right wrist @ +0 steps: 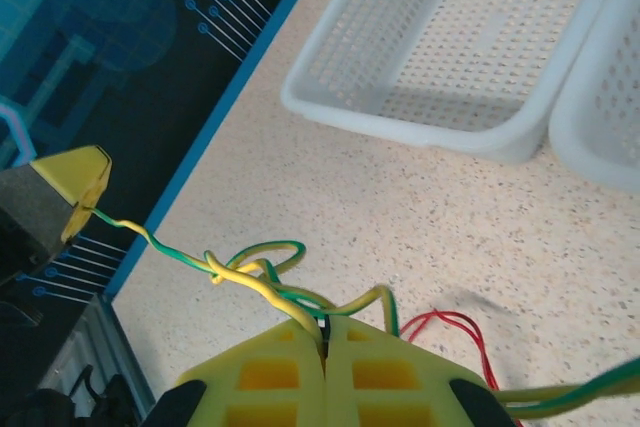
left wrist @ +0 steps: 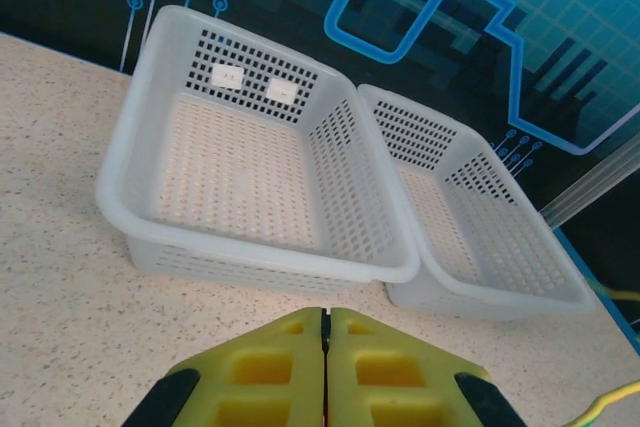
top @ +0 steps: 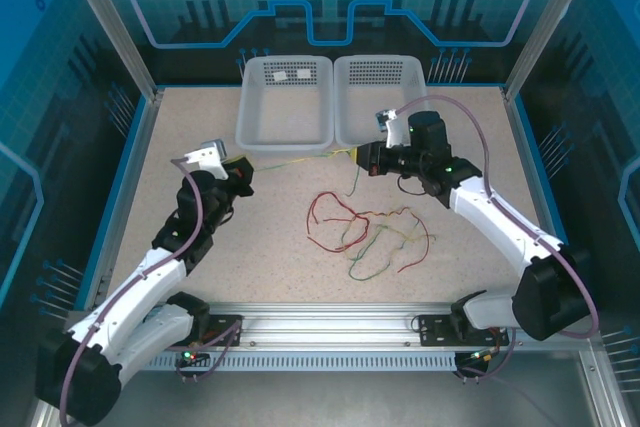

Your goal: Untangle the cables

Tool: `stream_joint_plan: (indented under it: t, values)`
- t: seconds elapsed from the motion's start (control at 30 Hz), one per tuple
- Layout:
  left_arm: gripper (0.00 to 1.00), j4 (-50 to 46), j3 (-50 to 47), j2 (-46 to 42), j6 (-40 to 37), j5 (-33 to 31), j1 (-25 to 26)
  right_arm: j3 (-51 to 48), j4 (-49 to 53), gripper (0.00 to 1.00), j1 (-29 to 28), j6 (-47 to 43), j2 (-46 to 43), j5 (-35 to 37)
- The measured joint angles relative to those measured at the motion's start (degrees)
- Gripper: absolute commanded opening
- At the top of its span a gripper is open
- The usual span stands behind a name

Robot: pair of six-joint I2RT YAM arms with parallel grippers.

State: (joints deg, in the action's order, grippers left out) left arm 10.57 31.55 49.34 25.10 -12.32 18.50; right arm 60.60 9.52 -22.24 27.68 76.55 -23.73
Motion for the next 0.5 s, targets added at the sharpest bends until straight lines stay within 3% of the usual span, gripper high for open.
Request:
stream_joint_plan:
  t: [0.3,0.5]
  values:
    - [0.0,-3.1,-0.22,-0.98,0.07,-2.38,-3.78,2.78,9.46,0.0,5.4,-3.34,-1.7,3.65]
    - [0.0,-8.41,-1.46,-3.26,0.46,-9.97,-11.19,2.78,12.76,0.0,18.75,-1.99,-5.64,14.67]
